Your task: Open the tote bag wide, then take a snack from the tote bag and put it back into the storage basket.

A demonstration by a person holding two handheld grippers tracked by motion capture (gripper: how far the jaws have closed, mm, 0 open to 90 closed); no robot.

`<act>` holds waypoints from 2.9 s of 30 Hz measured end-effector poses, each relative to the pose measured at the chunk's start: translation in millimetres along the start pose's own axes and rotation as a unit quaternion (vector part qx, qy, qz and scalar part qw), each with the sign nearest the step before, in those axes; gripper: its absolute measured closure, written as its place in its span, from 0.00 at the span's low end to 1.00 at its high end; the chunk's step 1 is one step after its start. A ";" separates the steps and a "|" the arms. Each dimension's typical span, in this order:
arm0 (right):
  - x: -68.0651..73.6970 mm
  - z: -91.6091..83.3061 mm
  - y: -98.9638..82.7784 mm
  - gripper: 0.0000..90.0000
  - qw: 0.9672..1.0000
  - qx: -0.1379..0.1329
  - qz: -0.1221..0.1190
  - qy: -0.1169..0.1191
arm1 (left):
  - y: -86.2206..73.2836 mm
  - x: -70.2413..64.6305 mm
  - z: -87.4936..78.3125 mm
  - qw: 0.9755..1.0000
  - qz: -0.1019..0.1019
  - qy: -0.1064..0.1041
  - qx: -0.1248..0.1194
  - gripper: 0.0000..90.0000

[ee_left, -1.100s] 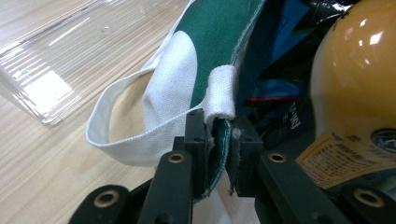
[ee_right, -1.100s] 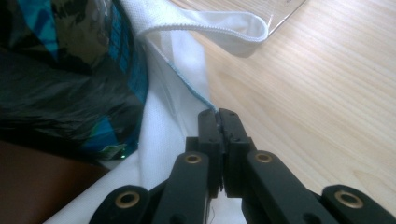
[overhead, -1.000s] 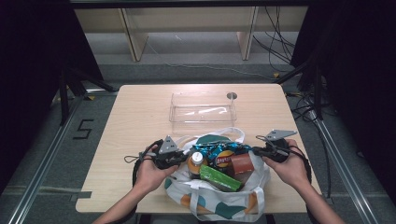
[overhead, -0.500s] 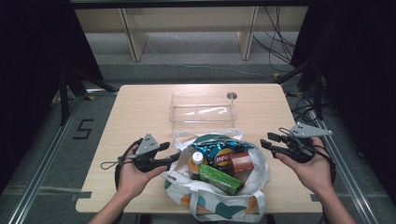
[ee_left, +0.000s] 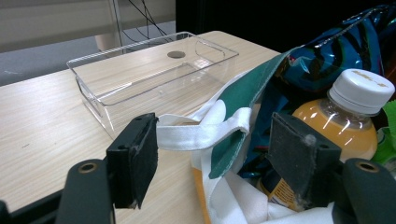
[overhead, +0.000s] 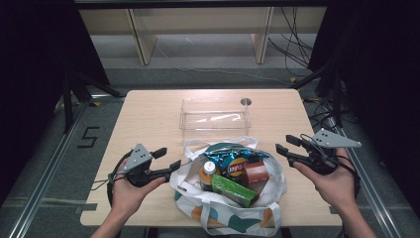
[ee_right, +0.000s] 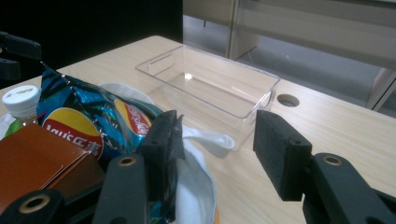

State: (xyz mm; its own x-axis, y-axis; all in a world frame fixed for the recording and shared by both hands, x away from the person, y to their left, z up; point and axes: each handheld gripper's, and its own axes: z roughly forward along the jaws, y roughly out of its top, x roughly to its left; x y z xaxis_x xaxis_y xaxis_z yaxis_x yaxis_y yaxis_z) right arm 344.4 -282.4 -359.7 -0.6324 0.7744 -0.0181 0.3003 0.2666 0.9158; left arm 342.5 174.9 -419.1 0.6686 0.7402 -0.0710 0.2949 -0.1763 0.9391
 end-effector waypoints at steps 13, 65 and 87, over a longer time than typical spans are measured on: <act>-5.2 -1.2 -1.7 0.53 0.999 -0.022 0.027 -0.006 | -1.3 -1.5 3.6 1.000 -0.001 -0.003 0.003 0.36; 29.1 47.3 1.5 1.00 0.993 0.032 -0.042 0.104 | 0.9 -2.0 6.5 1.000 -0.013 -0.006 -0.002 0.34; 40.4 26.8 20.3 1.00 0.995 -0.052 -0.023 0.079 | -0.1 0.1 6.0 1.000 -0.015 0.001 0.002 0.35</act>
State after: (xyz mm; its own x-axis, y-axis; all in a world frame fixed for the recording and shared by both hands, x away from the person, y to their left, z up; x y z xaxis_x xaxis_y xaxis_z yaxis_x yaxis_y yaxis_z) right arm 344.1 -230.3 -352.5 -0.7508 0.6606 -0.0041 0.1988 0.2319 0.9522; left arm 346.6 171.1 -421.2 0.6581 0.7464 -0.0992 0.3174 -0.1555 0.9355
